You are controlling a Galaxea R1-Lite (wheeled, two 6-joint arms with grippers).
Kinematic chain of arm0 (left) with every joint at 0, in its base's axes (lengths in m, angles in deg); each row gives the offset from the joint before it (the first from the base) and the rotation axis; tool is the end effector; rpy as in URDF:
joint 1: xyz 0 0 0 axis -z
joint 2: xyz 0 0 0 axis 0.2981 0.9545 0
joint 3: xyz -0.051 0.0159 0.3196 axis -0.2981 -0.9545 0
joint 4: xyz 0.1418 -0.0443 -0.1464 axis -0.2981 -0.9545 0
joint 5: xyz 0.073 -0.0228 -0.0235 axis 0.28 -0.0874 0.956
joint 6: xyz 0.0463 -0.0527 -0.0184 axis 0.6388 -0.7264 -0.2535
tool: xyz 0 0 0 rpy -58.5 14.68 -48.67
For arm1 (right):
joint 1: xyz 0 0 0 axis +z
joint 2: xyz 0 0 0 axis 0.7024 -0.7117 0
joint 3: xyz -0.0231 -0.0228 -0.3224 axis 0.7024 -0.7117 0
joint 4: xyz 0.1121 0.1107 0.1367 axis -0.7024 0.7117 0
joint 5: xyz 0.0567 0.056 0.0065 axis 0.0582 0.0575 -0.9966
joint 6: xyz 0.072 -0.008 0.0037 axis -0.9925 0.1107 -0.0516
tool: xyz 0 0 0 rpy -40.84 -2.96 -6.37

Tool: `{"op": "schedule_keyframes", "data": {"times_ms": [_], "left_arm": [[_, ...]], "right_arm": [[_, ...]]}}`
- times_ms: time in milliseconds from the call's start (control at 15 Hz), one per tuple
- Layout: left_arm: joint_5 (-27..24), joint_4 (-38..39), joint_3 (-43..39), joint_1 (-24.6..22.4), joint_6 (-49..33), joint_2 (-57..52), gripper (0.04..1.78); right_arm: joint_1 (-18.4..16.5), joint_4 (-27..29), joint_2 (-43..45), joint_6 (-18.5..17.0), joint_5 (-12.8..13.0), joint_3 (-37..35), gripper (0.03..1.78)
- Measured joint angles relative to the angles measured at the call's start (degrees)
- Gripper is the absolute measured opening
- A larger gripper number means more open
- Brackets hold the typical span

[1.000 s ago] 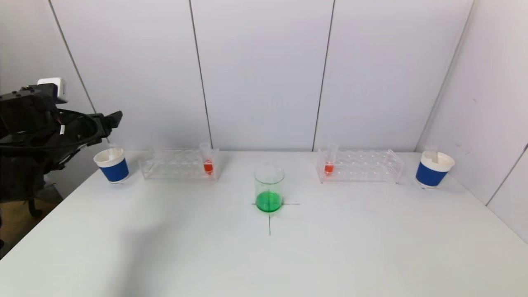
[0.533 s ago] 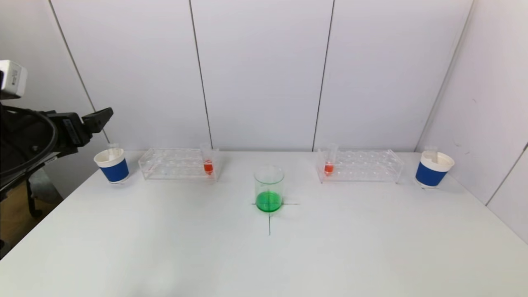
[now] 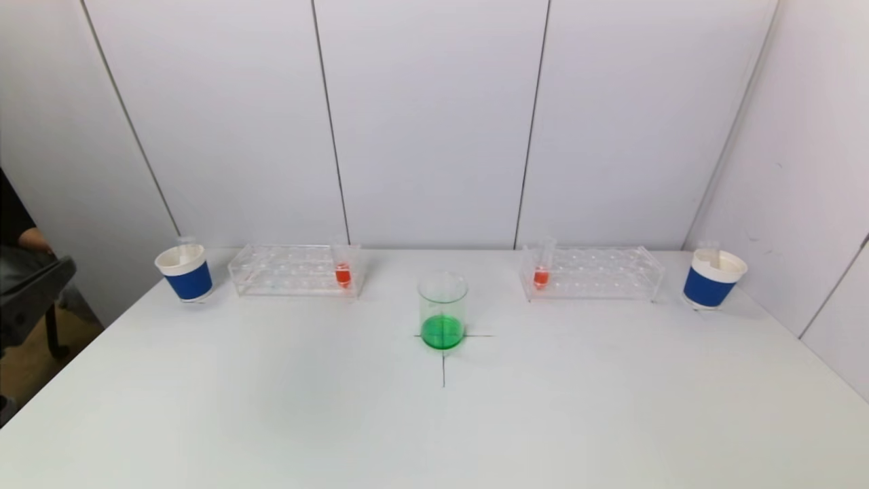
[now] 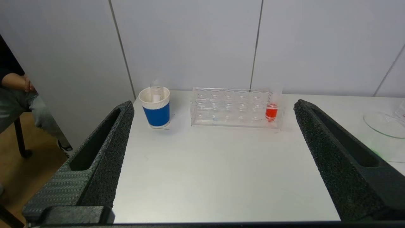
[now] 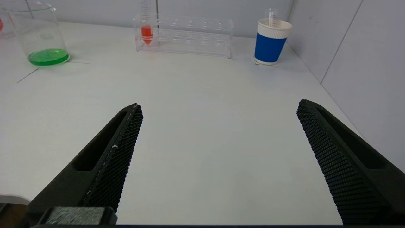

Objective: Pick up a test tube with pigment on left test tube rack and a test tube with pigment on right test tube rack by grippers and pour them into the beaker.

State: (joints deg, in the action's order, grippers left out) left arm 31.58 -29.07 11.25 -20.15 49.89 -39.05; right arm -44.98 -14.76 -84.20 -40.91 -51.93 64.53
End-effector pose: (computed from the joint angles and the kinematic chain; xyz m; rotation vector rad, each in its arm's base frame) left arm 0.1166 0.0074 0.2464 0.0037 -0.0728 0.0732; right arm 0.0228 0.0013 0.0747 -0.0623 0.0034 0.0119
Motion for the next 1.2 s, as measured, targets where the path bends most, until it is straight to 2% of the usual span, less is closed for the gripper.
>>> {"op": "schedule_keyframes", "data": {"times_ms": [200,400,1000,1200], "left_arm": [[0.62,-12.79,-1.63,0.5,-0.23,-13.29,1.76],[3.08,-20.38,-5.0,1.62,-0.27,-23.37,1.76],[2.94,-21.77,-20.91,2.26,1.21,-39.72,1.76],[-0.09,-21.65,-23.43,2.29,1.96,-41.09,1.76]], "right_arm": [[0.0,0.0,0.0,0.0,0.0,0.0,1.77],[0.0,0.0,0.0,-0.02,0.02,0.0,1.77],[0.0,0.0,0.0,0.0,0.02,0.0,1.77],[0.0,-0.02,0.0,0.0,0.02,0.0,1.77]]}}
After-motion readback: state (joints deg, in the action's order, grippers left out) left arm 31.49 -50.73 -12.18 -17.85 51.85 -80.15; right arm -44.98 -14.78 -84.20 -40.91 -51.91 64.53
